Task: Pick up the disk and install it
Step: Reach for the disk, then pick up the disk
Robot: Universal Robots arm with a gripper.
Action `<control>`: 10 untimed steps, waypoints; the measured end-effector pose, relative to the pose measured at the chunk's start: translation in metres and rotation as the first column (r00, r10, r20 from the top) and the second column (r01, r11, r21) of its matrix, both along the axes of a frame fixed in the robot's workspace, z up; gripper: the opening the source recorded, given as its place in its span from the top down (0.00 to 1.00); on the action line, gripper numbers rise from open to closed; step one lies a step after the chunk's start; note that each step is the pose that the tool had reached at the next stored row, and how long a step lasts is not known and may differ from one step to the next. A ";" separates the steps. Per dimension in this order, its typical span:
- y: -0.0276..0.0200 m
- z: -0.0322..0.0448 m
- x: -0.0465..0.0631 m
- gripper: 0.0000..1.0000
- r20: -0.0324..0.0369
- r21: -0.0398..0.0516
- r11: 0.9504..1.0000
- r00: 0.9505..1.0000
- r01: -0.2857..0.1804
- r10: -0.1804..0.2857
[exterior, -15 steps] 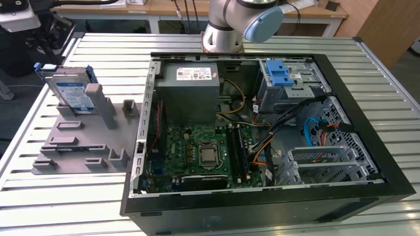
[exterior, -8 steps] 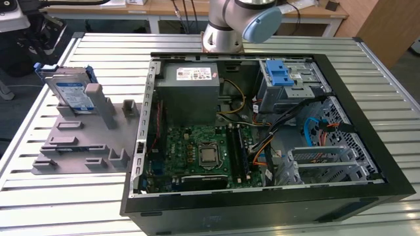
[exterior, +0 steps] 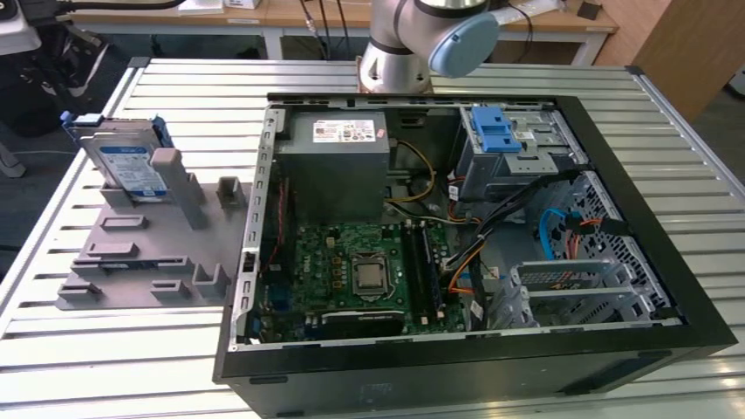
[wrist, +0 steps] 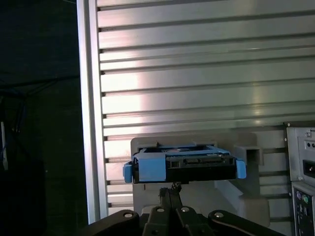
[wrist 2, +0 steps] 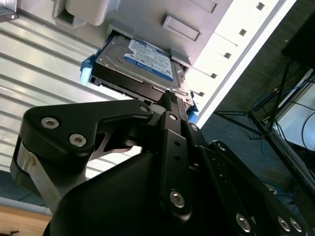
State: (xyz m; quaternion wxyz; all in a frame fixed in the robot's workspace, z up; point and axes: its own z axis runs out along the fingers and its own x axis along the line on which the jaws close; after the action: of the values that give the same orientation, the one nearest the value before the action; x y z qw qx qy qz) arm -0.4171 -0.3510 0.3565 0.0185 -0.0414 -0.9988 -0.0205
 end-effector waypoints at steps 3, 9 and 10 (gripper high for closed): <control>0.0013 -0.0010 -0.003 0.89 0.000 0.000 1.000 1.000 0.000 0.000; 0.0046 -0.0029 -0.007 0.89 0.000 0.000 1.000 1.000 0.000 0.000; 0.0049 -0.0030 -0.008 0.89 0.000 0.000 1.000 1.000 -0.002 0.002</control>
State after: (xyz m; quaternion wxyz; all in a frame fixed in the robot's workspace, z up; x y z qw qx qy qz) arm -0.4248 -0.3461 0.3535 0.0186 -0.0402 -0.9988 -0.0205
